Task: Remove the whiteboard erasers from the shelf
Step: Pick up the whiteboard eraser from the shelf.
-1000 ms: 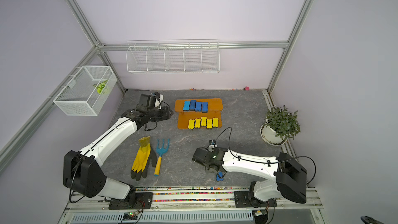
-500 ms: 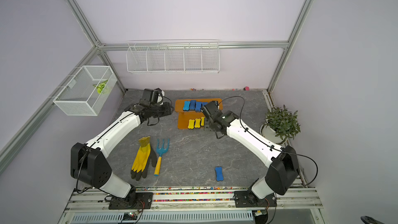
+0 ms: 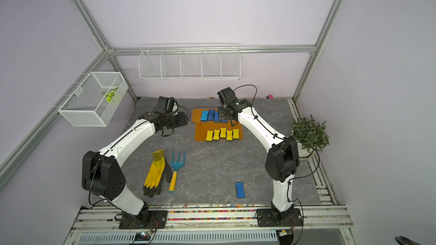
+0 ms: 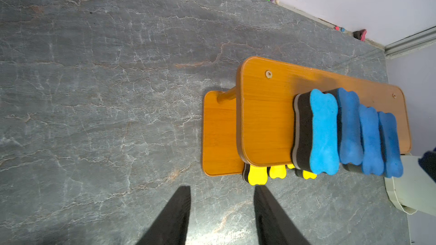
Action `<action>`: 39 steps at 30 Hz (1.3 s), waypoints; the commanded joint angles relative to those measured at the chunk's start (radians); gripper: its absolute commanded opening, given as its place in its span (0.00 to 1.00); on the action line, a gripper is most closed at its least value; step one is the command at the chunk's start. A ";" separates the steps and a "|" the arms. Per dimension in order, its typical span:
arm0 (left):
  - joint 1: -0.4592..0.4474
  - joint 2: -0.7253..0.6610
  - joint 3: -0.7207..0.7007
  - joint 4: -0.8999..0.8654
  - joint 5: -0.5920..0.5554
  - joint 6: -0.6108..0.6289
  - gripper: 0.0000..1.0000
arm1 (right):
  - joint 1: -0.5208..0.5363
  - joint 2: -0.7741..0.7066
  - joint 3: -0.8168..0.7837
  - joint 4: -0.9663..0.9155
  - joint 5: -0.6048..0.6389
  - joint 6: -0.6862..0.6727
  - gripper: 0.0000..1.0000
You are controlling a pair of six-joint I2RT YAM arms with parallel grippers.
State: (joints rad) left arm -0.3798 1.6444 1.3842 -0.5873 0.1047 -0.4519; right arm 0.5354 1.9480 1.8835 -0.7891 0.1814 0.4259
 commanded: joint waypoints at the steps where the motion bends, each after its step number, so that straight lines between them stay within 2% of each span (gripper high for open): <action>1: 0.005 0.026 0.035 -0.019 -0.016 0.003 0.49 | -0.013 0.032 0.044 -0.046 -0.007 -0.038 0.58; 14: 0.014 0.037 0.032 -0.017 0.000 0.009 0.49 | -0.014 0.068 0.051 -0.032 -0.052 -0.049 0.58; 39: 0.016 0.031 0.026 -0.017 0.003 0.009 0.49 | -0.014 0.107 0.051 -0.053 0.010 -0.060 0.54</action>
State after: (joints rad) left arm -0.3683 1.6760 1.3952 -0.6018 0.1047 -0.4515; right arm 0.5232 2.0377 1.9202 -0.8192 0.1650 0.3794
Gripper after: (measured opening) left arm 0.490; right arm 0.539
